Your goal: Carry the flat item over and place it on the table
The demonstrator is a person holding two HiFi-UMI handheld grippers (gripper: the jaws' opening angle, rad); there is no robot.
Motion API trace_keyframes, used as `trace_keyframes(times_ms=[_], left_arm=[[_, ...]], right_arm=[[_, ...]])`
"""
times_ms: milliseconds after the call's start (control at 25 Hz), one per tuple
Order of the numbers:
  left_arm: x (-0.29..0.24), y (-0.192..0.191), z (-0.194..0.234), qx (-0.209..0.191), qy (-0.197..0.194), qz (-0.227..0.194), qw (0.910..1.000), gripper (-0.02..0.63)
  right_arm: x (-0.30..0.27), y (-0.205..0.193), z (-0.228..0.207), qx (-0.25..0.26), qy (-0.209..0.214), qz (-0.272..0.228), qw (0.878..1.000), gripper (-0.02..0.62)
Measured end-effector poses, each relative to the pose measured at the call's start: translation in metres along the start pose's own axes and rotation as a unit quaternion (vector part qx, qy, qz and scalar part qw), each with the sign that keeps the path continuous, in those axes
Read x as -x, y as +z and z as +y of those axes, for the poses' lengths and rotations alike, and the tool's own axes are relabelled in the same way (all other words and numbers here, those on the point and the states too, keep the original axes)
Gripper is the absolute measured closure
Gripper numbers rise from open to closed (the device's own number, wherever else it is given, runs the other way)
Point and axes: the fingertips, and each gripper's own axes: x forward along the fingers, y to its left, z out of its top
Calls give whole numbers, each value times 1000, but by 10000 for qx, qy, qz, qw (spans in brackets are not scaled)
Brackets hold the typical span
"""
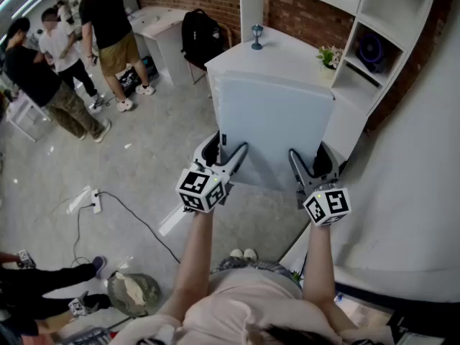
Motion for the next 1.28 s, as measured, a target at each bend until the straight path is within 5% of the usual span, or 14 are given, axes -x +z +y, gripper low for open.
trace_keyframes(times_ms=[1280], left_arm=[[14,-5,19,13,-197,161,9997,293]], right_arm=[[-9,-11,24,-95,-26,35,9999,232]])
